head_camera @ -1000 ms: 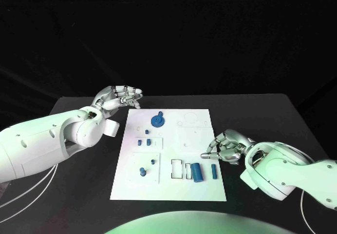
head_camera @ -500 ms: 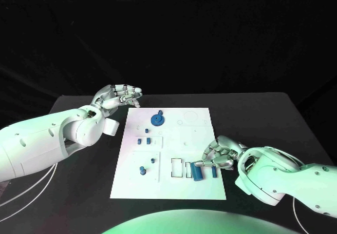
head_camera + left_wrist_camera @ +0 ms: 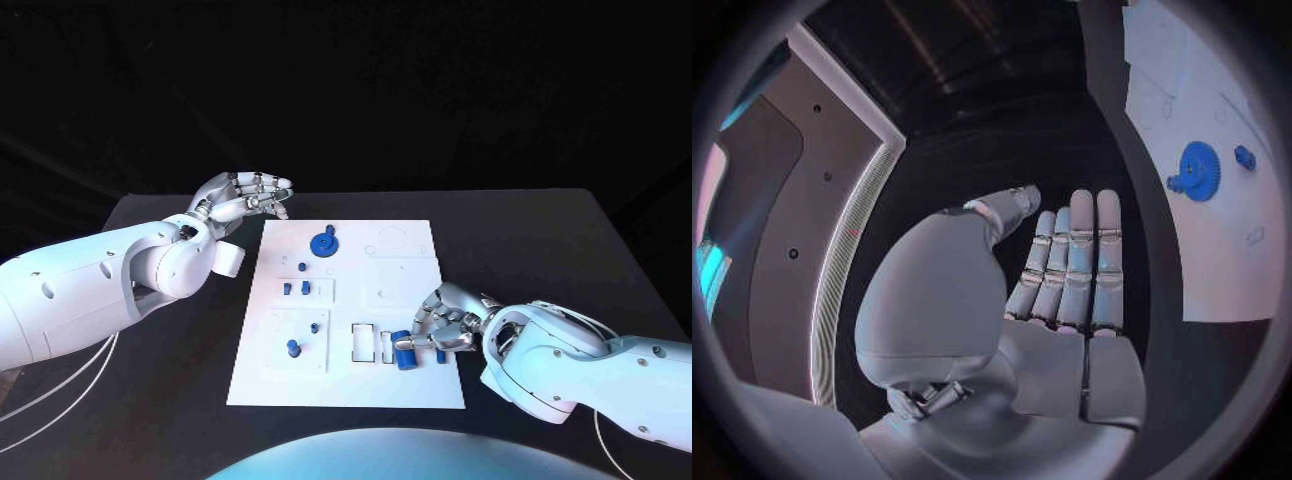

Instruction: Assemble the parts on the task board

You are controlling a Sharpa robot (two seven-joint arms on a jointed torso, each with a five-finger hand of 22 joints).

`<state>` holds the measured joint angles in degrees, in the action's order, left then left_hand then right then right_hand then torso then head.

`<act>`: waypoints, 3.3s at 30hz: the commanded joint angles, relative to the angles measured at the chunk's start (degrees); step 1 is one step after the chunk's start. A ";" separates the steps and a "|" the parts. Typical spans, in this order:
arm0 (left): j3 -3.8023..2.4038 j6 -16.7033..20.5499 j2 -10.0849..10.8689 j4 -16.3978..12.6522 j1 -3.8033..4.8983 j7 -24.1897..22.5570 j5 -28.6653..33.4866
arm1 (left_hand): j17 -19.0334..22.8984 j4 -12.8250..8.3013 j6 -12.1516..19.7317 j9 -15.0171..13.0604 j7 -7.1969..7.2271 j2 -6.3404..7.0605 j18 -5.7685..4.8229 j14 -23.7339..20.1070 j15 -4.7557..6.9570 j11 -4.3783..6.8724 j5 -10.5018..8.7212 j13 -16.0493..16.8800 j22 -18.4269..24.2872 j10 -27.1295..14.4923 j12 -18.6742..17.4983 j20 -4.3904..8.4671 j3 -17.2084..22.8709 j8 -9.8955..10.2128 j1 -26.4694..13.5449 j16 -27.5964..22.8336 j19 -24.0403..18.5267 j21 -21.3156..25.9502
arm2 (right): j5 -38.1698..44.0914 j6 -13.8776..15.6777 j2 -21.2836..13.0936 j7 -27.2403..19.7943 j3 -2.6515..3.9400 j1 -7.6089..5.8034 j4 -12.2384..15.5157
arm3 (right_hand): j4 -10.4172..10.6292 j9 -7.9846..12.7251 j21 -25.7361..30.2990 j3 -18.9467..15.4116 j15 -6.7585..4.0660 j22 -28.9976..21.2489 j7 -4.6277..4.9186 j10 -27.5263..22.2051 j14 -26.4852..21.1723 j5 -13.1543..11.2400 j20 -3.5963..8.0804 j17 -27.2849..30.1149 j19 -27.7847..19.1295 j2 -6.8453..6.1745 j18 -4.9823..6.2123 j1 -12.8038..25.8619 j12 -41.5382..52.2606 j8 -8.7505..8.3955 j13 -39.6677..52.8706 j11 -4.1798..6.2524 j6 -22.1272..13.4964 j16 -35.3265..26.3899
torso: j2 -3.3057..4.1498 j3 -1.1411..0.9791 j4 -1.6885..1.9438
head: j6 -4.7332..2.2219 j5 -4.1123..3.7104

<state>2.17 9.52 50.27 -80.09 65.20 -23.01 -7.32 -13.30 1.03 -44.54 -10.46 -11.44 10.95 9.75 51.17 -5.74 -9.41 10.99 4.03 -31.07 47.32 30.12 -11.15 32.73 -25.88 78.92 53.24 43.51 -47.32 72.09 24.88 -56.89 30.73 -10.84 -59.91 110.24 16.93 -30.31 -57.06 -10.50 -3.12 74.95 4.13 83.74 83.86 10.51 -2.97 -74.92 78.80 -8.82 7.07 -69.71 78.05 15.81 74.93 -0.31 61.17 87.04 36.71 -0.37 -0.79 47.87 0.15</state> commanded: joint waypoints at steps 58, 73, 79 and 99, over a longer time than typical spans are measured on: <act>-0.04 -2.32 0.07 -0.25 0.04 1.16 -0.15 | 0.16 -0.08 -0.35 0.14 -1.26 -0.35 0.68 0.09 0.30 0.08 0.01 -0.11 0.23 0.32 0.27 0.12 -0.38 -0.54 -0.02 -0.39 -0.06 0.46 | 7.74 -6.77 0.76 2.24 -0.20 1.43 -2.67 | -0.16 -0.54 -1.90 4.07 -0.96 2.42 -0.53 1.77 5.15 2.75 0.69 -10.01 0.78 2.23 -1.40 -7.12 2.09 3.29 7.42 0.93 0.53 1.23 | -0.02 0.06 0.06 | -0.10 -0.27; -0.04 -2.87 0.06 -0.29 0.04 1.67 -0.61 | 0.17 -0.07 -0.30 0.17 -1.28 -0.32 0.68 0.11 0.29 0.06 0.01 -0.12 0.25 0.29 0.25 0.12 -0.42 -0.53 -0.05 -0.42 -0.05 0.50 | 7.49 -5.95 1.72 1.98 -0.19 1.30 -2.62 | -0.26 -0.44 -4.01 4.84 -1.44 3.49 -1.41 3.65 5.35 2.83 0.97 -10.99 1.62 4.05 -1.72 -7.01 5.93 4.09 10.43 1.64 2.25 1.57 | 0.01 -0.01 0.03 | -0.05 -0.25; -0.04 -2.98 0.07 -0.33 0.04 1.78 -0.79 | 0.18 -0.05 -0.28 0.19 -1.30 -0.31 0.67 0.11 0.28 0.05 0.01 -0.13 0.26 0.27 0.23 0.11 -0.44 -0.52 -0.08 -0.44 -0.04 0.53 | 4.68 -2.88 1.54 1.58 -0.15 0.50 -1.64 | -0.25 -0.23 -6.40 5.06 -1.92 4.61 -2.05 4.74 5.58 2.82 1.41 -12.15 2.56 5.54 -2.14 -6.19 8.23 4.46 12.23 2.21 3.48 1.99 | 0.00 -0.02 0.00 | -0.13 -0.21; -0.04 -3.08 0.02 -0.31 0.04 2.04 -1.13 | 0.18 -0.05 -0.27 0.21 -1.30 -0.33 0.67 0.14 0.28 0.04 0.02 -0.13 0.28 0.25 0.22 0.11 -0.45 -0.53 -0.08 -0.46 -0.02 0.55 | -6.94 2.72 0.87 0.80 0.10 -2.63 1.12 | -0.25 -0.04 -7.79 5.32 -2.30 5.32 -2.46 5.21 5.66 2.80 1.77 -12.52 3.10 6.63 -2.38 -6.14 9.25 4.63 13.04 2.61 4.20 2.13 | -0.01 0.01 0.00 | 0.10 -0.27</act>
<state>2.20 7.42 50.41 -80.28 65.21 -20.80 -8.12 -13.21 1.03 -44.54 -10.33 -11.44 10.95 9.75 51.17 -5.75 -9.41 10.99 3.96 -30.84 47.32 30.12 -11.15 32.73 -26.09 78.92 53.02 43.51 -47.15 68.27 26.29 -56.13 31.67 -10.76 -62.52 111.12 16.66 -29.96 -64.69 -5.49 -4.93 74.94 3.92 83.93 84.03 13.07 -1.43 -74.91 81.57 -4.36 5.71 -74.49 87.36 19.76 74.93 1.93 62.71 89.03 36.70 -0.37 -0.80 47.88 -0.10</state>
